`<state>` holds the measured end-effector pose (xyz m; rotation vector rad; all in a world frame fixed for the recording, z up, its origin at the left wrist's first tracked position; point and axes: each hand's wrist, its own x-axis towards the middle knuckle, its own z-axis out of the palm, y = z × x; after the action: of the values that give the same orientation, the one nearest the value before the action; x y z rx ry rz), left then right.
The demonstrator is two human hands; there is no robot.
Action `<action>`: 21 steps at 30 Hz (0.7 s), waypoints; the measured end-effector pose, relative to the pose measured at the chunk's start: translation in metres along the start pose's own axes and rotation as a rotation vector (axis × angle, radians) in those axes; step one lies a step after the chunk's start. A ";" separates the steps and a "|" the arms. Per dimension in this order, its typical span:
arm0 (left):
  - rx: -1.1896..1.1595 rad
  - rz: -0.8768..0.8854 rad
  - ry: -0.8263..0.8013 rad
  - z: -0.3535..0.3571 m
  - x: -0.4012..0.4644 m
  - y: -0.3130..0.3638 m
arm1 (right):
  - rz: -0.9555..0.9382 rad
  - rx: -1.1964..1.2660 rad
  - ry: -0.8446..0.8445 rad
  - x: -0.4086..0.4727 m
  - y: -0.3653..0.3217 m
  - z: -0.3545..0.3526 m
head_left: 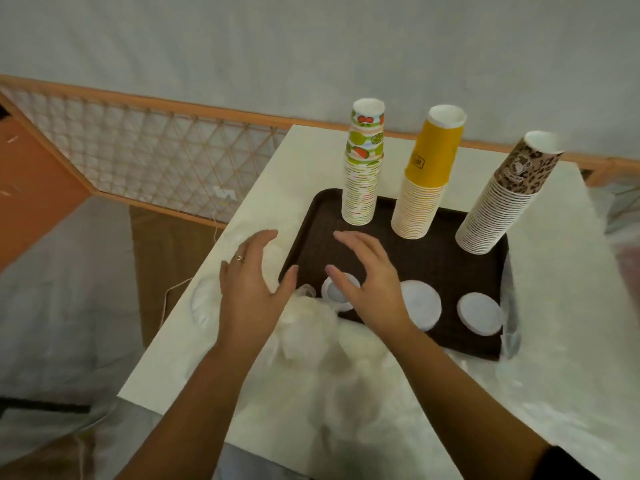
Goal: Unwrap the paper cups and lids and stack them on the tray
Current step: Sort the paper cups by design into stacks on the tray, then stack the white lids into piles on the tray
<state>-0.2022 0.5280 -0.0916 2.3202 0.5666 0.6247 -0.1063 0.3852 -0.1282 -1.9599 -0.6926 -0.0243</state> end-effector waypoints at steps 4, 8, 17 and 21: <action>0.134 -0.118 -0.020 -0.016 -0.039 -0.044 | 0.036 -0.043 -0.166 -0.031 -0.004 0.032; 0.237 -0.179 -0.146 -0.015 -0.065 -0.077 | 0.108 -0.210 -0.375 -0.050 -0.001 0.050; 0.420 -0.142 -0.328 -0.009 -0.071 -0.095 | 0.159 -0.451 -0.411 -0.068 0.026 0.088; 0.430 -0.168 -0.383 -0.012 -0.068 -0.090 | 0.227 -0.337 -0.319 -0.065 0.021 0.077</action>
<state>-0.2830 0.5590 -0.1642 2.6572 0.7564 -0.0344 -0.1720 0.4126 -0.2029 -2.3873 -0.6996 0.3372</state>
